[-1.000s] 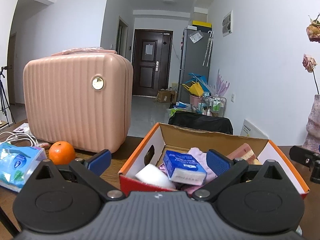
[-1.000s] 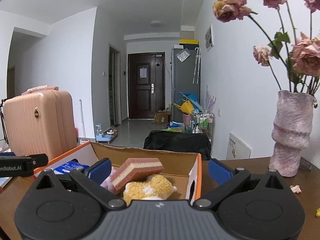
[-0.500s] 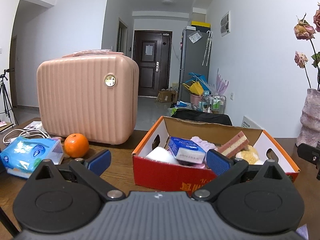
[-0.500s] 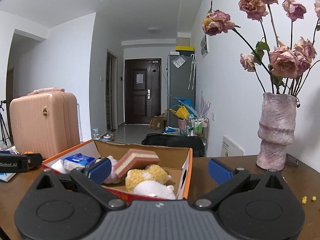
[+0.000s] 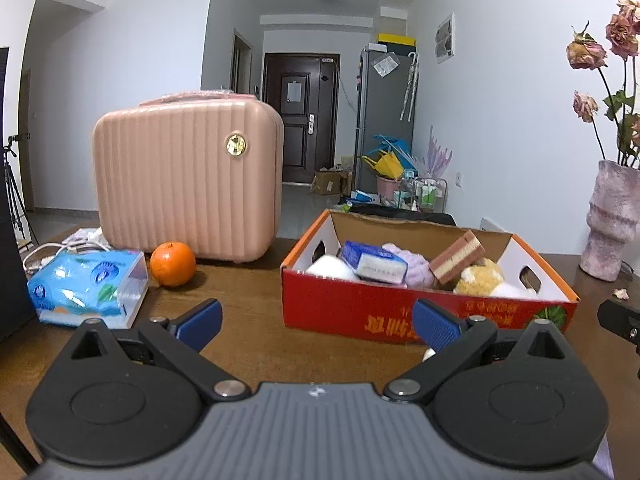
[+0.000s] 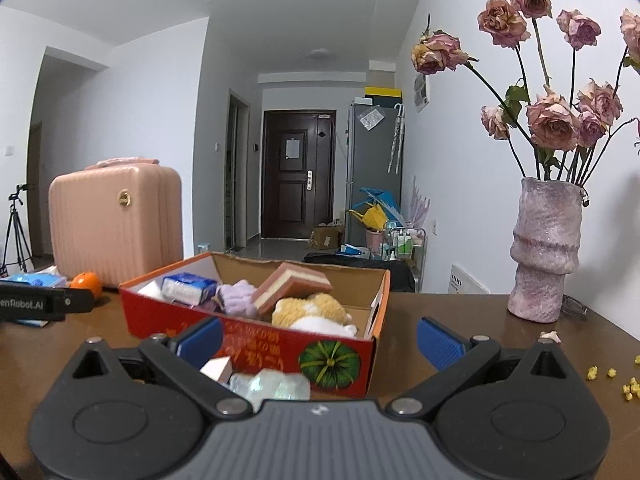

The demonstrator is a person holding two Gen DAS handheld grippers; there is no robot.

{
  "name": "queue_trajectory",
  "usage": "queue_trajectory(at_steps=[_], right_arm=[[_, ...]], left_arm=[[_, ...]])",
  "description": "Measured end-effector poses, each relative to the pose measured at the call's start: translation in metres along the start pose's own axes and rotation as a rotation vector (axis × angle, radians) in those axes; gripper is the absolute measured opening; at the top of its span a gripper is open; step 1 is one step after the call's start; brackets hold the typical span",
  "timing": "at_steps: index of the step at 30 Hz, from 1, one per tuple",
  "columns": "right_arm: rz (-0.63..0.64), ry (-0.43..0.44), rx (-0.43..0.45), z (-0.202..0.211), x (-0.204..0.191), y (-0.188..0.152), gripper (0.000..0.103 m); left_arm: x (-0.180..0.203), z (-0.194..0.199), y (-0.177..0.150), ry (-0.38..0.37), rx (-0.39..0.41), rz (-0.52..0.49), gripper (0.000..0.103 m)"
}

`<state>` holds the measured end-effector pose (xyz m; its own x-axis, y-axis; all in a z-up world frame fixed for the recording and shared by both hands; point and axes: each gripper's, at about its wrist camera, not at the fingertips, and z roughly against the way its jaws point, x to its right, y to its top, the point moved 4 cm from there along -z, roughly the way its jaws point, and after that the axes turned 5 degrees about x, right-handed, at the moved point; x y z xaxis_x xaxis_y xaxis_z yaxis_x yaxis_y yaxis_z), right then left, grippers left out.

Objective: Organize soft objects
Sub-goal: 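Move both tools back from the box toward the remaining objects, then reach the right gripper to the lilac drawstring pouch and close on it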

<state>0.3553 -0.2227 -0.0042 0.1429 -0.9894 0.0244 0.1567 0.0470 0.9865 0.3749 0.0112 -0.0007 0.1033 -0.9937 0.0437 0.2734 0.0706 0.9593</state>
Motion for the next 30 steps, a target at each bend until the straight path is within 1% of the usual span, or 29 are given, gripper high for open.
queue_trajectory(at_steps=[8, 21, 30], right_arm=[[0.032, 0.022, -0.016, 0.032, -0.005, -0.011, 0.103], [0.054, 0.046, -0.048, 0.059, -0.017, -0.023, 0.103], [0.046, 0.051, -0.063, 0.064, -0.019, -0.026, 0.103]], left_arm=[[-0.008, 0.024, -0.012, -0.02, -0.022, -0.014, 0.103], [-0.015, 0.065, -0.029, -0.053, -0.036, -0.047, 0.103], [-0.017, 0.07, -0.032, -0.053, -0.042, -0.05, 0.103]])
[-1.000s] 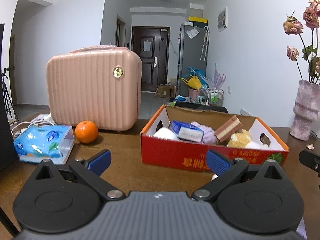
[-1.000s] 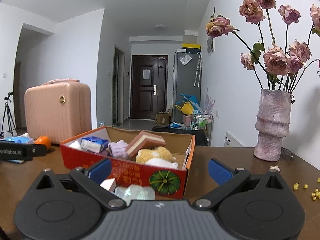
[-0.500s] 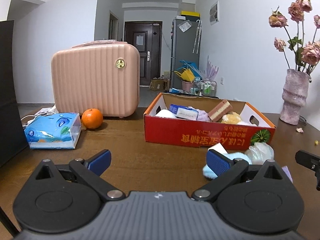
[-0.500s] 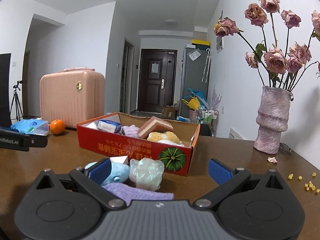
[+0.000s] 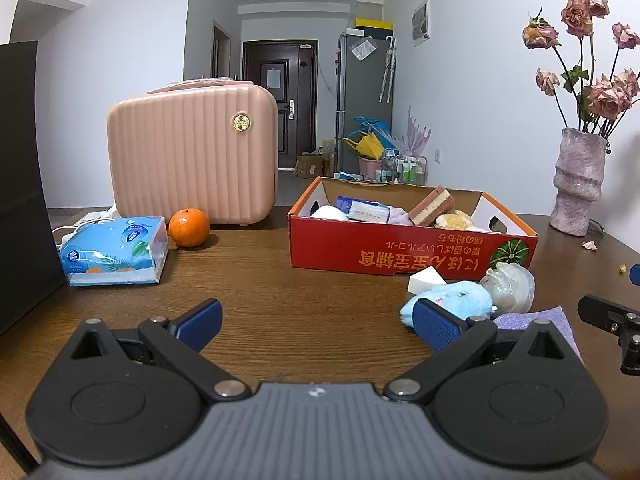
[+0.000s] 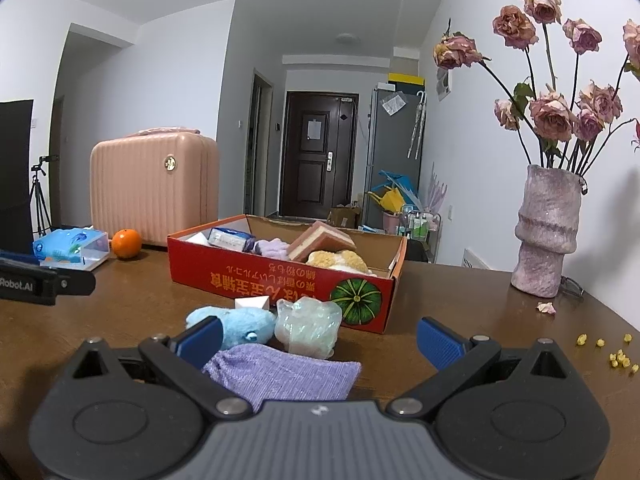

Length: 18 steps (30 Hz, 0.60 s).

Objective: Organize soft objects
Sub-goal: 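Reach the right gripper to the lilac drawstring pouch and close on it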

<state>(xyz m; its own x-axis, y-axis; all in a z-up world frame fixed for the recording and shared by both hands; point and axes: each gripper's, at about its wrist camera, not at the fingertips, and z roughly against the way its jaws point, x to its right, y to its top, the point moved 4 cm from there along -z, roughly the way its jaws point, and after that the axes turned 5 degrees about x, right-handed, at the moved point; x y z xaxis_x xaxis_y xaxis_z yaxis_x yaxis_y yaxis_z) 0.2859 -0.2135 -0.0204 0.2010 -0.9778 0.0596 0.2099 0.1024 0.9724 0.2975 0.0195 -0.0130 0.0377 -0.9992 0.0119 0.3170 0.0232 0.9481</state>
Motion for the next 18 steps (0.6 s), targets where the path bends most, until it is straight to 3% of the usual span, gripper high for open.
queue_trajectory(at_steps=[18], right_arm=[[-0.005, -0.036, -0.118, -0.034, -0.007, -0.013, 0.103]], left_arm=[[-0.002, -0.009, -0.002, -0.024, -0.05, -0.001, 0.103]])
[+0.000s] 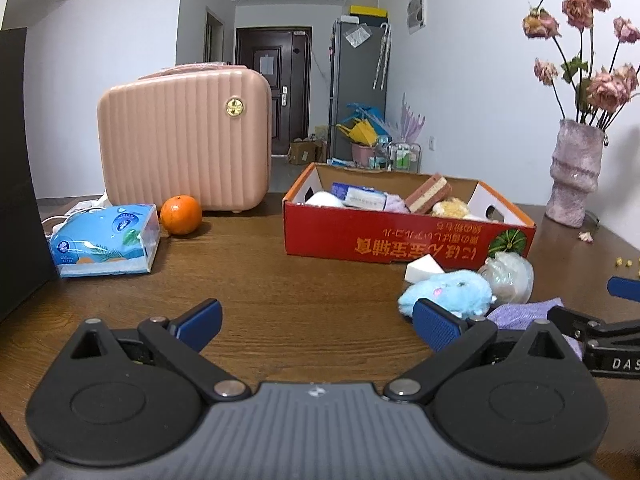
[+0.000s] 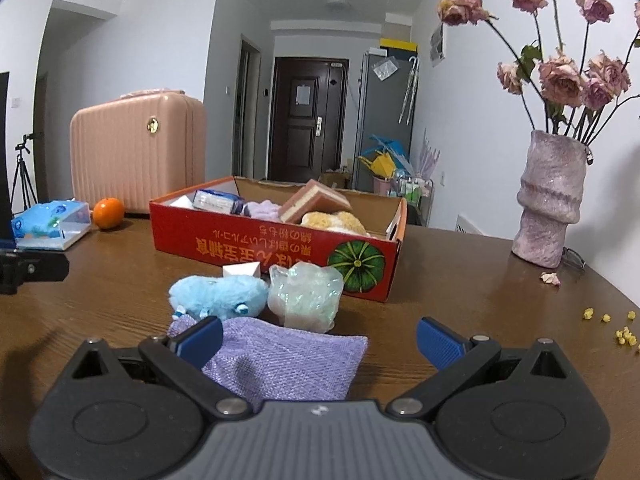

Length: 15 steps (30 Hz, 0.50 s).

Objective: Organize soft objects
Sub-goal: 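Reach the right gripper to the lilac drawstring pouch and close on it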

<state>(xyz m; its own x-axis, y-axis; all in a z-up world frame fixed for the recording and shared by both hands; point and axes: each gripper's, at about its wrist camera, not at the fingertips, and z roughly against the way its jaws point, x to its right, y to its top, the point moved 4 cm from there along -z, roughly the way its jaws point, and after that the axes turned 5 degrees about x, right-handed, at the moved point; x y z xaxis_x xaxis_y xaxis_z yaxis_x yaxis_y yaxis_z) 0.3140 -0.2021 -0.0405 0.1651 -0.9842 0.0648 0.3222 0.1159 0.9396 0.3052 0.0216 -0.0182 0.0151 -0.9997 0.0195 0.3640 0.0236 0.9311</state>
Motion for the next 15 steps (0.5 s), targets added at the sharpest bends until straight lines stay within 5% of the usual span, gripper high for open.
queue_trajectory(at_steps=[15], right_arm=[[0.009, 0.059, -0.14, -0.035, -0.022, -0.008, 0.103]], left_arm=[[-0.002, -0.005, -0.003, 0.005, -0.019, 0.004, 0.103]])
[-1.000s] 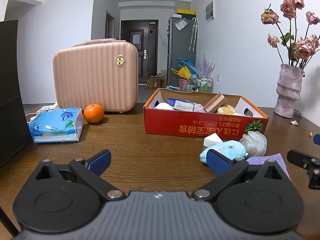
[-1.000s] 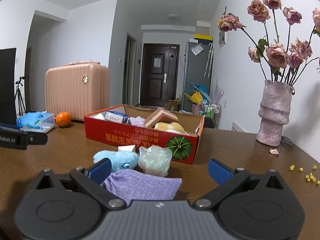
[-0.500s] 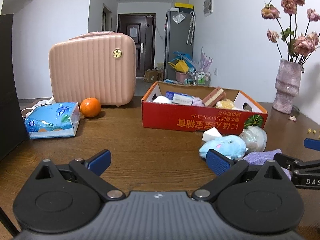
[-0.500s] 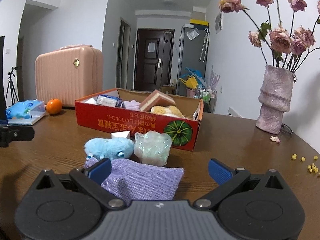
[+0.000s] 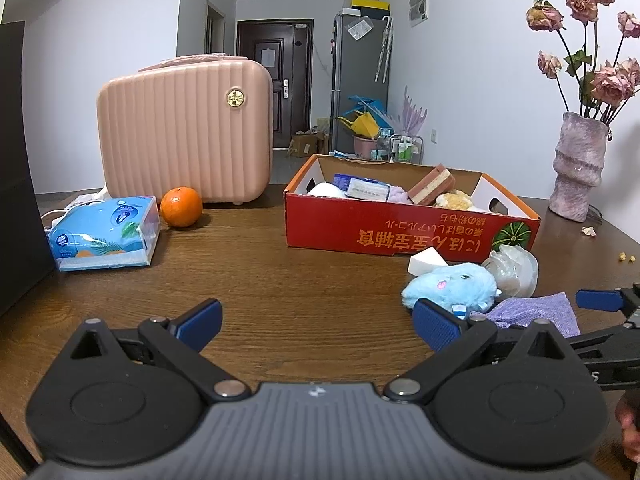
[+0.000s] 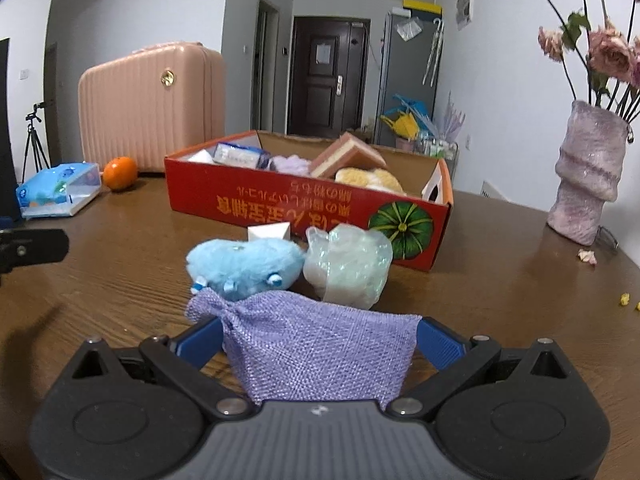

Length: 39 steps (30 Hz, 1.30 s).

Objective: Organize soft objects
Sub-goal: 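Reach the right gripper to the lilac drawstring pouch and close on it, then lift the pouch with the right gripper while the left gripper approaches the blue plush toy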

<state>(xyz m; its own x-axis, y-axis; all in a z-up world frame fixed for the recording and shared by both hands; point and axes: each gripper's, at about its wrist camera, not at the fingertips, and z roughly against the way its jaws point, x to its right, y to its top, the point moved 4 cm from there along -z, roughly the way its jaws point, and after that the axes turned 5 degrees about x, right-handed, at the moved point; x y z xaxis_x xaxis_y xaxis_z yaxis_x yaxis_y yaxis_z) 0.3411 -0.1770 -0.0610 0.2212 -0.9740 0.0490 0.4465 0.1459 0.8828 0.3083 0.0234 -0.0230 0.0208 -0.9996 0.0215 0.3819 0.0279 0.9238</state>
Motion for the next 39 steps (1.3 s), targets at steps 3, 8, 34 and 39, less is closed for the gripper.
queue_trajectory(at_steps=[3, 8, 34, 39], right_arm=[[-0.036, 0.012, -0.022, -0.006, 0.004, 0.001, 0.103], [-0.07, 0.03, -0.05, -0.011, 0.008, -0.001, 0.101], [-0.06, 0.066, 0.021, 0.01, 0.004, 0.003, 0.052], [-0.078, 0.068, 0.078, 0.024, 0.01, 0.01, 0.052]], left_arm=[[0.0, 0.0, 0.0, -0.001, 0.001, 0.001, 0.103], [0.0, 0.0, 0.0, 0.0, 0.0, 0.0, 0.103], [0.0, 0.002, 0.001, 0.002, 0.003, 0.014, 0.103], [-0.003, 0.003, 0.002, 0.004, 0.008, 0.025, 0.103]])
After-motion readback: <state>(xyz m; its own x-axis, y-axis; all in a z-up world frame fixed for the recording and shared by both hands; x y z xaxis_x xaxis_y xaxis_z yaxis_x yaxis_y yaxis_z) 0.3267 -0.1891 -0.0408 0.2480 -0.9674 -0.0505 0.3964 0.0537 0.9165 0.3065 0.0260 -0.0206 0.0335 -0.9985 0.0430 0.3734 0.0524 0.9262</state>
